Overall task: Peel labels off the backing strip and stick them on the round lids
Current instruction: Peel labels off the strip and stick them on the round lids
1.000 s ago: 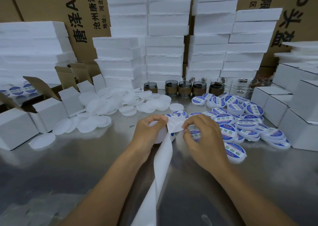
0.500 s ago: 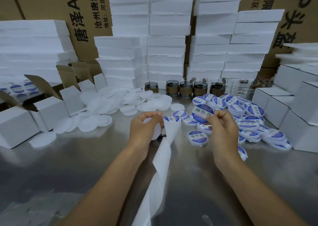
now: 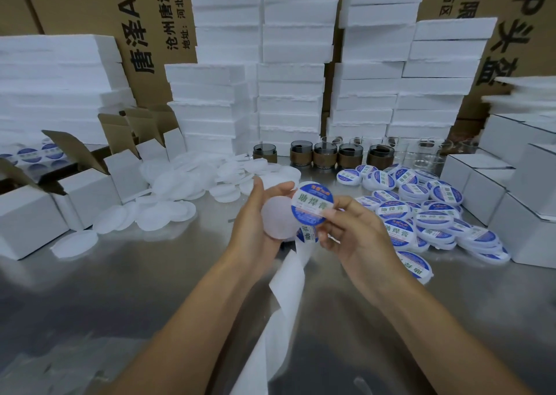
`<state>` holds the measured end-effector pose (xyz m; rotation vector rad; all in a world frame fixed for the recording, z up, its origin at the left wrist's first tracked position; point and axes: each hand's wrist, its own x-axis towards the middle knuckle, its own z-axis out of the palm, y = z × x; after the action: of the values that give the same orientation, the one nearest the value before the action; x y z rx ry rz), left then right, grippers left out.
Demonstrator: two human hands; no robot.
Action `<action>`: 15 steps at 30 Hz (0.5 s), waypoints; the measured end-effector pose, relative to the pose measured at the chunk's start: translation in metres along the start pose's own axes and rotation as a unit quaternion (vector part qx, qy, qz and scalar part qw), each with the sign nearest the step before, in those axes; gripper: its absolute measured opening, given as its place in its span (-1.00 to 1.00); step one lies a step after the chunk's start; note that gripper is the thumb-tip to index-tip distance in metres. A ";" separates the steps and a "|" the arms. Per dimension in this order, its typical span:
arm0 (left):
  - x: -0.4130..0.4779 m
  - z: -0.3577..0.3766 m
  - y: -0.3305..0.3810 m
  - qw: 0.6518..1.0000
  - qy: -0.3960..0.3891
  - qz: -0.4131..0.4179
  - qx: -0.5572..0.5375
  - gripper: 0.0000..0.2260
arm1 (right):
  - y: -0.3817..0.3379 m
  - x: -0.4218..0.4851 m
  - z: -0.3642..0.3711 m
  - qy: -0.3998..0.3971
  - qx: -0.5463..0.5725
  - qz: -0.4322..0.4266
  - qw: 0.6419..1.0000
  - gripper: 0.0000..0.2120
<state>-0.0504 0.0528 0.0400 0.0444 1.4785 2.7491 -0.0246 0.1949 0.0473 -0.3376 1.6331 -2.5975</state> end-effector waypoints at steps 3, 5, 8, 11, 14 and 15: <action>-0.001 0.003 -0.005 0.999 -0.030 -0.019 -0.011 -0.48 | 0.004 -0.001 0.003 -0.012 -0.048 -0.003 0.999 -0.91; -0.001 0.003 -0.008 0.999 -0.035 -0.022 -0.020 -0.47 | 0.007 -0.003 0.005 0.000 -0.073 -0.011 0.997 -0.88; 0.001 0.001 -0.010 0.999 -0.036 -0.017 -0.022 -0.45 | 0.007 -0.005 0.007 0.023 -0.097 -0.028 0.995 -0.86; 0.001 0.001 -0.011 0.999 -0.037 -0.018 -0.020 -0.43 | 0.008 -0.006 0.008 0.039 -0.116 -0.030 0.992 -0.88; 0.002 0.002 -0.013 0.999 -0.040 -0.016 -0.022 -0.40 | 0.008 -0.005 0.009 0.048 -0.119 -0.025 0.991 -0.86; 0.002 0.002 -0.013 0.999 -0.038 -0.015 -0.022 -0.39 | 0.008 -0.005 0.009 0.048 -0.124 -0.024 0.991 -0.86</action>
<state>-0.0522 0.0620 0.0299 0.1238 1.3898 2.7229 -0.0179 0.1841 0.0432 -0.2682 2.0099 -2.4821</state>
